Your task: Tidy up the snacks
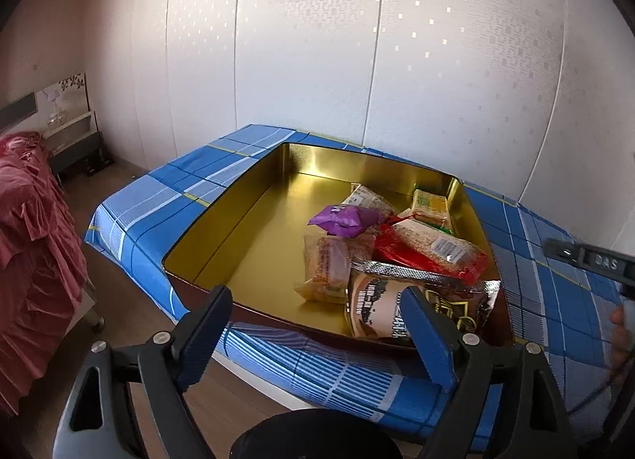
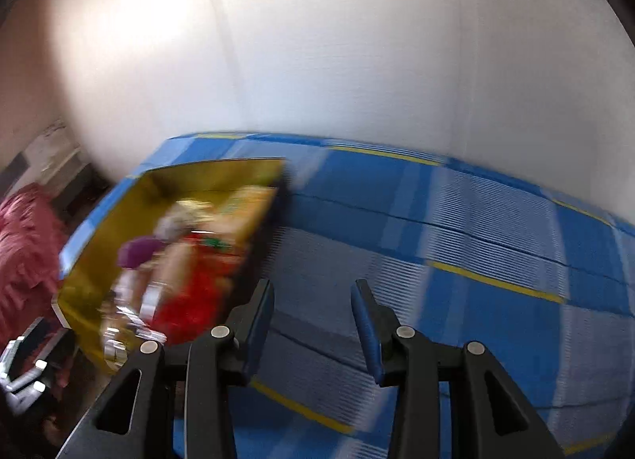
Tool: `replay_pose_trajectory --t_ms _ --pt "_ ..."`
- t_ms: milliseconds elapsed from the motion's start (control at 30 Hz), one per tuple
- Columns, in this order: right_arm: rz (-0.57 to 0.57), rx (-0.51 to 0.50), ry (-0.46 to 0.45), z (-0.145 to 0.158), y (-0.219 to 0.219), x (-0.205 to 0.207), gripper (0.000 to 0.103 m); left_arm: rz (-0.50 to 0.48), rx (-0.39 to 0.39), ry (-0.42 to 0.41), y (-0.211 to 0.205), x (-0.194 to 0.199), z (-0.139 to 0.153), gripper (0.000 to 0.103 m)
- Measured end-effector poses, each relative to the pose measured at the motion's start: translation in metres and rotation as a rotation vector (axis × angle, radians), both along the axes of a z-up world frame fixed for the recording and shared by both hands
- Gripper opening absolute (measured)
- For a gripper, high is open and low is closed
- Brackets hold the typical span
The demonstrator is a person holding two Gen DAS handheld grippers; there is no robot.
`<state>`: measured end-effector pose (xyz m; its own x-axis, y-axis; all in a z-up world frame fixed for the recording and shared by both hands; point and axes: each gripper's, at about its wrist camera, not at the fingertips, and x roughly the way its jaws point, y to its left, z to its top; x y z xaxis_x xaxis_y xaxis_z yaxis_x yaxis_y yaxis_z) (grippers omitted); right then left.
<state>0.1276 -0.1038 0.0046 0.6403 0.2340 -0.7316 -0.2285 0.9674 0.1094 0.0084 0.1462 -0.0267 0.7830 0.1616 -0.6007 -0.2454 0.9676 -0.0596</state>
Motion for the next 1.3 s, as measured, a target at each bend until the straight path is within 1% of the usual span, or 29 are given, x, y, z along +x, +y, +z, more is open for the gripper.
replay_pose_trajectory --t_ms 167,267,367,467,500,533,567,633,767,900,967,1067,1200,1300 --pt "-0.151 -0.048 -0.007 -0.006 -0.064 -0.005 0.041 -0.03 0.011 0.007 -0.013 -0.001 0.002 0.087" --pt "-0.221 -0.074 -0.015 -0.01 -0.093 -0.012 0.041 -0.049 0.021 0.007 -0.02 -0.002 0.003 0.087" --pt "-0.29 -0.064 0.008 -0.018 -0.123 -0.017 0.041 -0.066 0.039 0.007 -0.028 -0.003 0.004 0.088" --pt "-0.333 -0.055 0.021 -0.024 -0.141 -0.024 0.041 -0.072 0.037 0.01 -0.032 -0.003 0.006 0.09" --pt "-0.34 -0.05 0.024 -0.026 -0.143 -0.028 0.041 -0.075 0.032 0.014 -0.033 -0.002 0.006 0.094" --pt "-0.339 -0.05 0.024 -0.026 -0.144 -0.031 0.041 -0.077 0.03 0.015 -0.034 -0.003 0.007 0.095" --pt "-0.324 -0.056 0.015 -0.025 -0.14 -0.036 0.041 -0.077 0.034 0.009 -0.035 -0.004 0.009 0.095" --pt "-0.284 -0.077 -0.003 -0.023 -0.125 -0.045 0.041 -0.077 0.041 0.003 -0.037 -0.007 0.011 0.101" --pt "-0.195 -0.101 -0.034 -0.02 -0.076 -0.066 0.041 -0.067 0.04 0.005 -0.036 -0.01 0.014 0.102" --pt "-0.137 -0.079 -0.052 -0.017 -0.022 -0.077 0.041 -0.048 0.049 0.01 -0.031 -0.014 0.018 0.103" --pt "-0.102 -0.07 -0.062 -0.013 0.003 -0.082 0.044 -0.038 0.047 0.009 -0.029 -0.018 0.02 0.103" --pt "-0.054 -0.077 -0.073 -0.012 0.031 -0.089 0.044 -0.027 0.042 0.018 -0.022 -0.023 0.022 0.103" --pt "-0.017 -0.109 -0.082 -0.012 0.059 -0.097 0.044 -0.008 0.041 0.006 -0.015 -0.036 0.021 0.103" --pt "-0.012 -0.121 -0.093 -0.012 0.071 -0.099 0.044 0.021 0.066 -0.017 -0.012 -0.044 0.021 0.103"
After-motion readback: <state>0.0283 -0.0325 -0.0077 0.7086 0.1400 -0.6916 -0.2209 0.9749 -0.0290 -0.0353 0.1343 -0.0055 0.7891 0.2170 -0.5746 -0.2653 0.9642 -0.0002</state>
